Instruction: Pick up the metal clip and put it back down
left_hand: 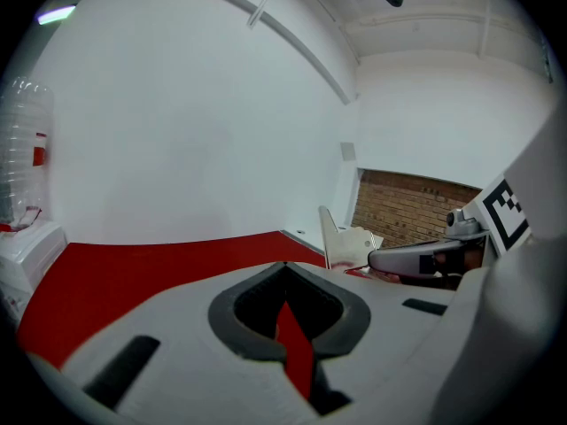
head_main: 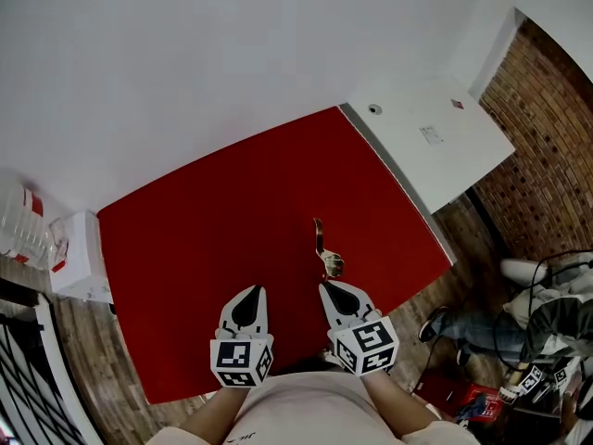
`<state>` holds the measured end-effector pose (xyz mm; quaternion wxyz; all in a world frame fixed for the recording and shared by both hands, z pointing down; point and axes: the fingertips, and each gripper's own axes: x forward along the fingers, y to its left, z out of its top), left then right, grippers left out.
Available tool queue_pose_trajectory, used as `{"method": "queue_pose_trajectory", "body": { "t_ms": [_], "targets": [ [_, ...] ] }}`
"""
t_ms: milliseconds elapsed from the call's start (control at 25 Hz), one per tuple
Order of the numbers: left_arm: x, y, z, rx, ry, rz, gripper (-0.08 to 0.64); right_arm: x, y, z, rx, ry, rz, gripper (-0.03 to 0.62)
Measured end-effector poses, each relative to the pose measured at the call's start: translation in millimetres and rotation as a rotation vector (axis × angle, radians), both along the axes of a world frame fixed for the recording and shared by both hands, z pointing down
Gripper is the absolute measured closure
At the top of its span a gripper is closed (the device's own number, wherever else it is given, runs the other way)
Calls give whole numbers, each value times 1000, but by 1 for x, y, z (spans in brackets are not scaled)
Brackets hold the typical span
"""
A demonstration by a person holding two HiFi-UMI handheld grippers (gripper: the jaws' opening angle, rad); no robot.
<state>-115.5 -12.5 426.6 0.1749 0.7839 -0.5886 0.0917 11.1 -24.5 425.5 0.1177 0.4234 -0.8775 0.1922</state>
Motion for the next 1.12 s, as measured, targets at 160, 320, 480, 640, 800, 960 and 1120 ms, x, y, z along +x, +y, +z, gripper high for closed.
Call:
{"method": "queue_pose_trajectory", "body": {
  "t_ms": [160,320,480,640,800,960,1120],
  "targets": [
    [0,-4,5,-6,-17,11,555,0,-8,6,-16,-5,5,586],
    [-2,-12,11,-20,-10,14,555,-2,-19,14,-43,-17,15,586],
    [-8,-17,19,-37,-11,6,555,-5,-32,36,-88,-39,30,586],
    [-10,-21,34,-63,-18,5,555,-6,-50,68,-139,-50,45,586],
    [-12,-24,51,-96,-25,0,555,-6,-67,97,-183,-55,55,586],
    [-15,-26,64,-123,-27,4,555,-9,-81,122,-236,-85,75,586],
    [-21,-28,74,-148,-24,-1,555,-16,-93,144,-284,-104,90,586]
  ]
}}
